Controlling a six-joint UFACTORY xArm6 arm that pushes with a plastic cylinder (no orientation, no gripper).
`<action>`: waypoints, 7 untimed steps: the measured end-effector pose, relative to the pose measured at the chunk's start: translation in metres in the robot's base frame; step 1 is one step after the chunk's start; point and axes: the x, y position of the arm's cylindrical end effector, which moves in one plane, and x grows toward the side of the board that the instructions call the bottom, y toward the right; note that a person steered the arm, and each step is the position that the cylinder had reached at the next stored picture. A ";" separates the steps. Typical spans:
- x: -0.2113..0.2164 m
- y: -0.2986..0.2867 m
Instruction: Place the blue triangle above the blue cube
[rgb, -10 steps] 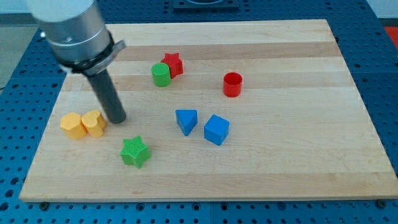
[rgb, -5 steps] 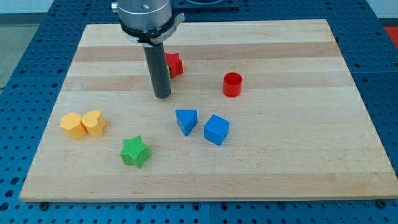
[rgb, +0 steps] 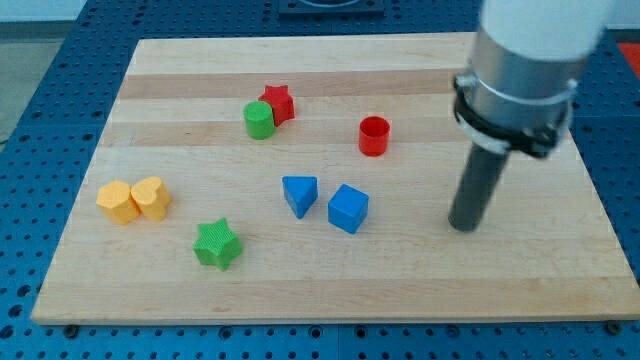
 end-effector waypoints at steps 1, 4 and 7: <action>-0.004 -0.100; -0.063 -0.236; -0.027 -0.191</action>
